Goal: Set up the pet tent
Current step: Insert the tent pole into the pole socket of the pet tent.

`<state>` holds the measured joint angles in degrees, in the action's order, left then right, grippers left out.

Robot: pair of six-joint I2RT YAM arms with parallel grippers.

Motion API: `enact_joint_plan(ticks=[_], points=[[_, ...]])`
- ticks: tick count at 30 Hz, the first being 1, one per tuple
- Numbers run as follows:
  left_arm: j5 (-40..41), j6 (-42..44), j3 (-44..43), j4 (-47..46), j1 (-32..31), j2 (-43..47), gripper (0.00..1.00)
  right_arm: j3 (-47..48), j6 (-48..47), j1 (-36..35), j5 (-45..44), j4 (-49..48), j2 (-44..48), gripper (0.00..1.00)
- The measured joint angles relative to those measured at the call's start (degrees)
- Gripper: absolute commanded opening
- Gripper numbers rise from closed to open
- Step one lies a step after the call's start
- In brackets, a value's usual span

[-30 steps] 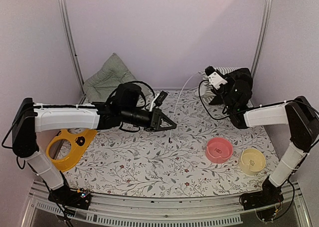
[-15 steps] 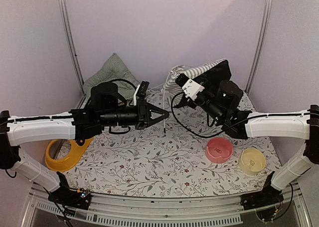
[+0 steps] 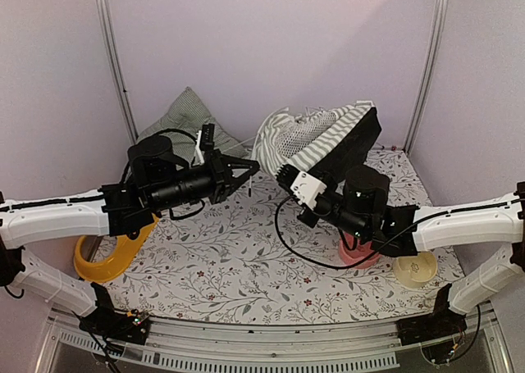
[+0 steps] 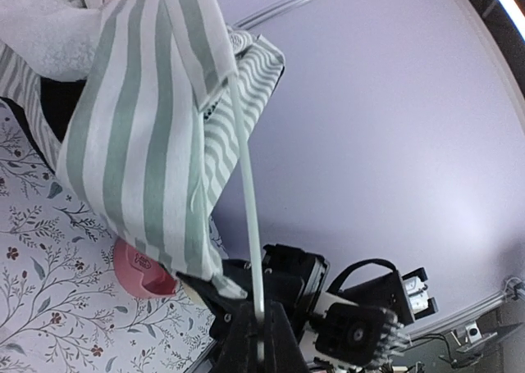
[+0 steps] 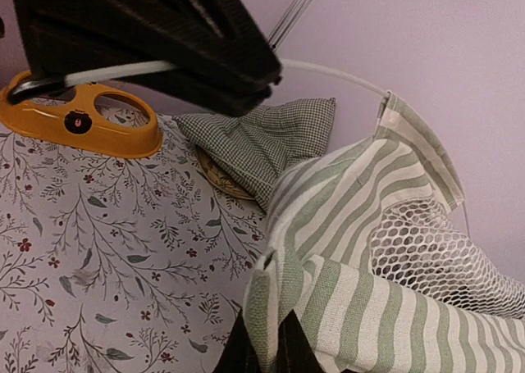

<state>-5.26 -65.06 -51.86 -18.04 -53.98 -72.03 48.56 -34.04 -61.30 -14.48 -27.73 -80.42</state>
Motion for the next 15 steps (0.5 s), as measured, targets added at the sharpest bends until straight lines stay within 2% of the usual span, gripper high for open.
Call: enact_joint_plan(ticks=[7,15], points=[[3.4,-1.7,0.2,-3.2,0.2,-3.3,0.00,-4.0,5.3,-7.0,-5.4,1.3,0.0,0.00],[7.7,-2.1,-0.3,-5.8,-0.3,-8.1,0.00,-4.2,8.3,-9.8,-9.4,1.3,-0.1,0.00]])
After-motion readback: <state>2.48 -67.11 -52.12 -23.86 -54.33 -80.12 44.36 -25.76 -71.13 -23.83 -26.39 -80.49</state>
